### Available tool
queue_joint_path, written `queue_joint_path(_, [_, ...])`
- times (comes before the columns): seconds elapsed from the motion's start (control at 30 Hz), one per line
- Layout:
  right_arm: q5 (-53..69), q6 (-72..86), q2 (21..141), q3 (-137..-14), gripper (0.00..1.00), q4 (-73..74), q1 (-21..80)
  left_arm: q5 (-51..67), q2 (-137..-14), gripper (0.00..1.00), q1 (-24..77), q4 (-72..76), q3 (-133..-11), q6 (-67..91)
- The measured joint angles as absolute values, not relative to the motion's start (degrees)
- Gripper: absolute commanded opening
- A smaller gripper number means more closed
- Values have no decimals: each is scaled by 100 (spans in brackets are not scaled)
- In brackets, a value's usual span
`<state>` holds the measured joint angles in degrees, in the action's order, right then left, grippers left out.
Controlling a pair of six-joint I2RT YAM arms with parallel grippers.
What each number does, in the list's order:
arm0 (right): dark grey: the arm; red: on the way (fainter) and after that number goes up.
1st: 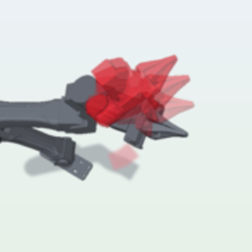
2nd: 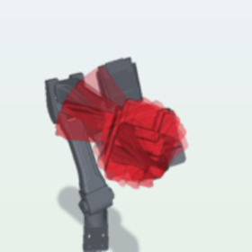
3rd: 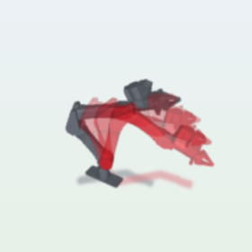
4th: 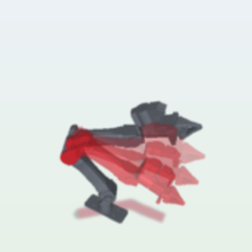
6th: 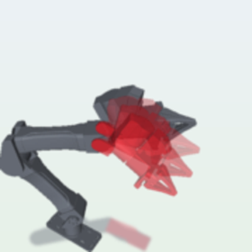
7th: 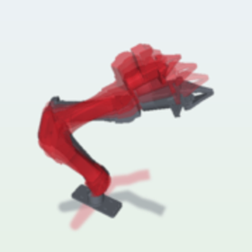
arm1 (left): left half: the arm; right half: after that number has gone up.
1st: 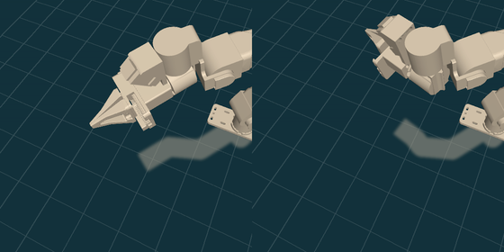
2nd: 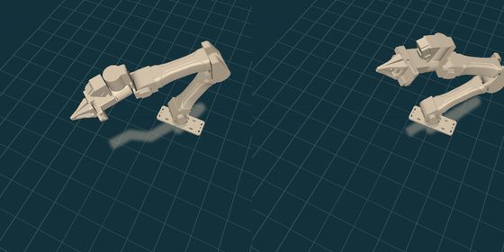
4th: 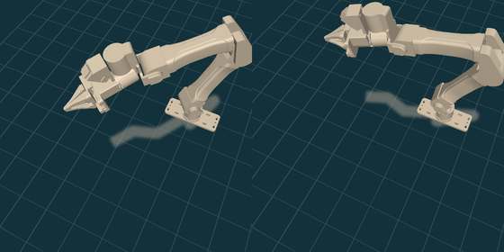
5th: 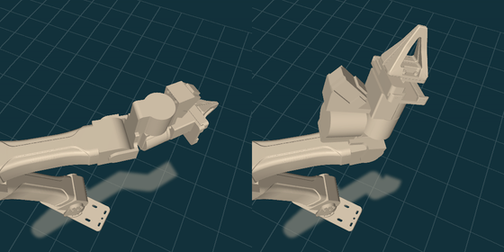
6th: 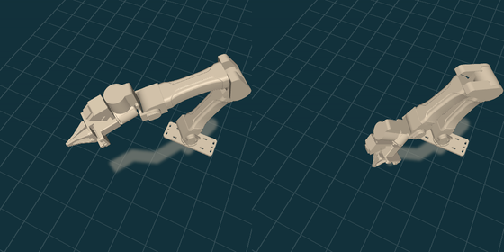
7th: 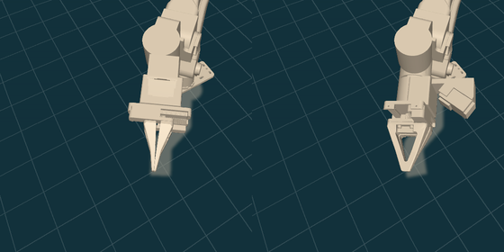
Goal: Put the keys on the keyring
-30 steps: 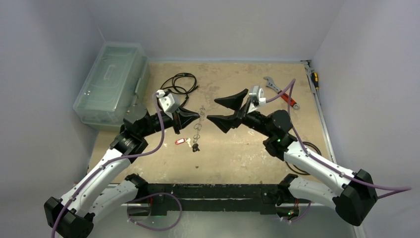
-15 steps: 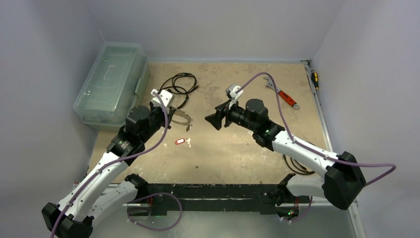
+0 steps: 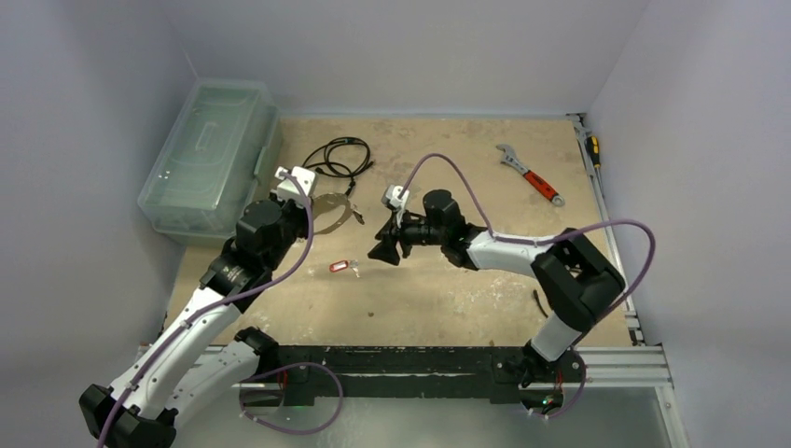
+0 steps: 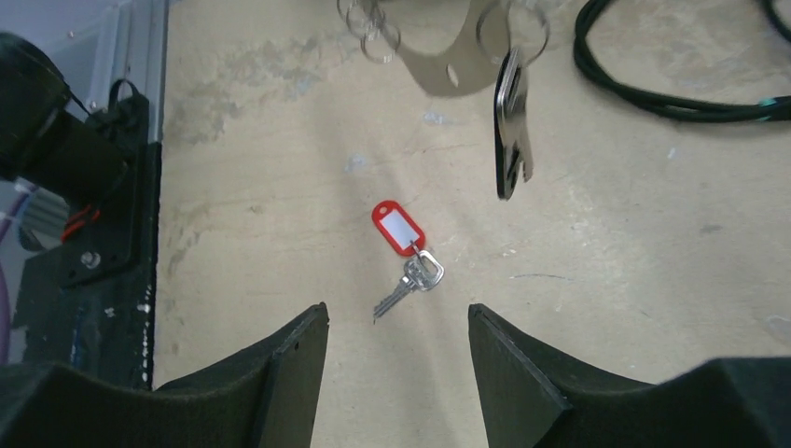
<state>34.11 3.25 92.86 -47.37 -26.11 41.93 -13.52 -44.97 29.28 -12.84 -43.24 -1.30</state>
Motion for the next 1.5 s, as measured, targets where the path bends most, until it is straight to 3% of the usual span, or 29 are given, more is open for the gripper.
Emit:
queue_joint_path(0.43, [3793,-580,10916,-5262,57,-3457,4416,-1846,-4272,0,2928,-1302,-4320,-134])
queue_joint_path(0.7, [3813,-1122,11520,-5706,41,-3514,4558,-1946,-4241,0,2928,-1302,-4316,-137])
queue_joint_path(0.97, [3813,-1400,11839,-5988,35,-3345,4650,-1977,-4244,0,2928,-1299,-4254,-137])
queue_joint_path(1.27, [3828,-1599,11889,-6020,16,-3087,4661,-1977,-4259,0,2928,-1297,-4250,-139])
queue_joint_path(1.5, [3833,-1660,11889,-6025,18,-3085,4661,-1975,-4274,0,2928,-1297,-4250,-141])
